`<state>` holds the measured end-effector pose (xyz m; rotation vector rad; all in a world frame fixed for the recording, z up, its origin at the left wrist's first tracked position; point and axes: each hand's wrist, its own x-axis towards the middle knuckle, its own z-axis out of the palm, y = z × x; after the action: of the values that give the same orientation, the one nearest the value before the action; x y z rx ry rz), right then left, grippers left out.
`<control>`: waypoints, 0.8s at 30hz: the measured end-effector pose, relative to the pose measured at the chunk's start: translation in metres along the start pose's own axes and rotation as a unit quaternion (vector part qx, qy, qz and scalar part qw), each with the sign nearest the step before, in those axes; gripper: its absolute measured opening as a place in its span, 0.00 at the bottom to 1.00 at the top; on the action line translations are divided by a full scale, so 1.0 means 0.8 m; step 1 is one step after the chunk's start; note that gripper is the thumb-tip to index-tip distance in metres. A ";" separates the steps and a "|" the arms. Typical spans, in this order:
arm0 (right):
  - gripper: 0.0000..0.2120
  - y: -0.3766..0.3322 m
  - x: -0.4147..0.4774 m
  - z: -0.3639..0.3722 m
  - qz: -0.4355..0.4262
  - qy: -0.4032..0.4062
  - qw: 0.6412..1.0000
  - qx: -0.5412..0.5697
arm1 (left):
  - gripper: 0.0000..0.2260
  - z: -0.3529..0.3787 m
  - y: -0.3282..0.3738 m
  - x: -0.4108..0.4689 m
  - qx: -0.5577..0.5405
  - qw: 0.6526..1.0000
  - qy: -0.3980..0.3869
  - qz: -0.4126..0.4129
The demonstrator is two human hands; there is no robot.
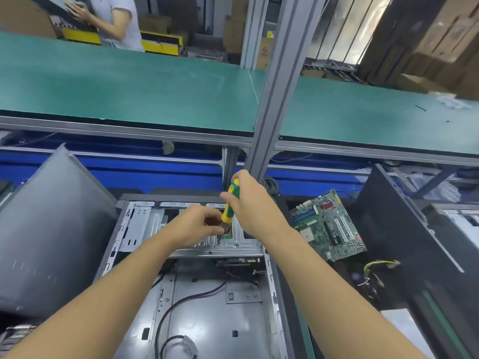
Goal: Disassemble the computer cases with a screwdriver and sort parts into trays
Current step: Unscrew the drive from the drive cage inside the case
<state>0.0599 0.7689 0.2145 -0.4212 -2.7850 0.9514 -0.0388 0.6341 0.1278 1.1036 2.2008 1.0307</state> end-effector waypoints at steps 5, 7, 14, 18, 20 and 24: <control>0.11 0.000 0.000 0.001 0.000 0.001 1.000 0.000 | 0.12 0.002 -0.003 0.003 -0.015 1.000 0.001 0.006; 0.11 -0.001 0.000 0.000 0.001 -0.002 1.000 -0.002 | 0.11 0.003 -0.004 0.003 -0.017 1.000 0.000 0.005; 0.15 -0.016 0.004 -0.007 -0.039 -0.048 0.994 -0.091 | 0.13 0.000 -0.016 0.002 -0.036 0.999 -0.013 0.009; 0.19 -0.018 0.007 -0.008 -0.021 -0.055 0.975 -0.215 | 0.15 -0.004 -0.021 -0.004 -0.107 0.994 -0.023 0.010; 0.20 -0.020 0.006 -0.006 -0.038 -0.031 0.960 -0.275 | 0.16 -0.010 -0.015 -0.006 -0.164 0.986 -0.010 0.022; 0.12 -0.035 0.013 0.008 -0.083 -0.052 0.952 -0.289 | 0.10 -0.032 0.008 -0.009 -0.224 0.973 -0.052 0.031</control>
<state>0.0429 0.7471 0.2279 -0.2000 -3.0984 0.1077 -0.0492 0.6197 0.1490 0.9934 1.7388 1.3781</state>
